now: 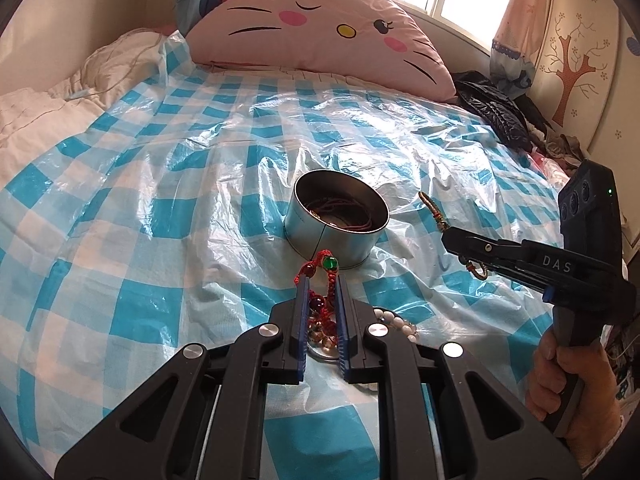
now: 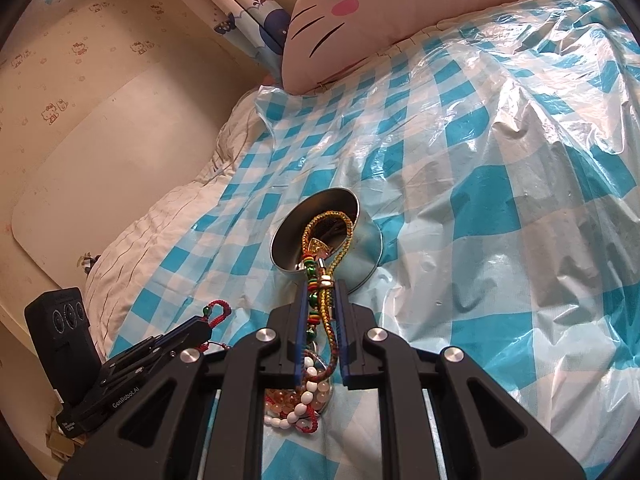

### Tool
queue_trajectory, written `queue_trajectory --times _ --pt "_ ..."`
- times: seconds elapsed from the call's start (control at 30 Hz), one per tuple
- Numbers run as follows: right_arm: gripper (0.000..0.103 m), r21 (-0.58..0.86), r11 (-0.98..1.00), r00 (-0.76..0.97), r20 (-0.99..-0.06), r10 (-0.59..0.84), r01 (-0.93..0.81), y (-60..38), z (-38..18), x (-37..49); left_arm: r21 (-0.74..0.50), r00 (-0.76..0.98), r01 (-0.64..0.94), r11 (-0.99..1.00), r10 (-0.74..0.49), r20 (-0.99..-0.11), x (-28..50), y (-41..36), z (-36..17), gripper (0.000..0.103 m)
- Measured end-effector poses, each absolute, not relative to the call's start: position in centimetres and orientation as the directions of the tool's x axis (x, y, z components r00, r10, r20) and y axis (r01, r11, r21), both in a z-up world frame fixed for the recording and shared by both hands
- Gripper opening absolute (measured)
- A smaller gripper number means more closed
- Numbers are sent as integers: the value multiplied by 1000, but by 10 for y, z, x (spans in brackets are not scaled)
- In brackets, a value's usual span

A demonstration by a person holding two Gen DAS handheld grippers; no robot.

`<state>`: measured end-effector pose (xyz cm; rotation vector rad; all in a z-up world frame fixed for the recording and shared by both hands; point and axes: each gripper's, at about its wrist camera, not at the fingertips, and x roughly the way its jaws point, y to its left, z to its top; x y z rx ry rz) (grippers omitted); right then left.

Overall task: Organize jewelry
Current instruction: 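Carry both bracelets over the silver tin and open both tools to drop them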

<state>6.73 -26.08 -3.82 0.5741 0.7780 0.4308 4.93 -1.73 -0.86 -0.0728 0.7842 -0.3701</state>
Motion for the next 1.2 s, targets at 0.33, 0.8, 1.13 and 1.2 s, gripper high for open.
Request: queue_trajectory --times 0.33,0.8,1.13,1.2 --pt "14 618 766 640 -519 567 -178 -249 -31 72 -255 643 298 920 -391 -658 65 -12 1 12" --pt "14 602 781 663 -520 539 -163 -251 -28 83 -283 606 350 893 -446 -659 141 -60 6 12" --pt "14 554 811 632 -564 531 -187 -233 -32 107 -351 622 234 907 -417 -663 158 -38 -15 60" --pt "14 541 818 633 -568 526 -193 -229 -30 114 -386 653 191 903 -410 -637 154 -22 -10 65"
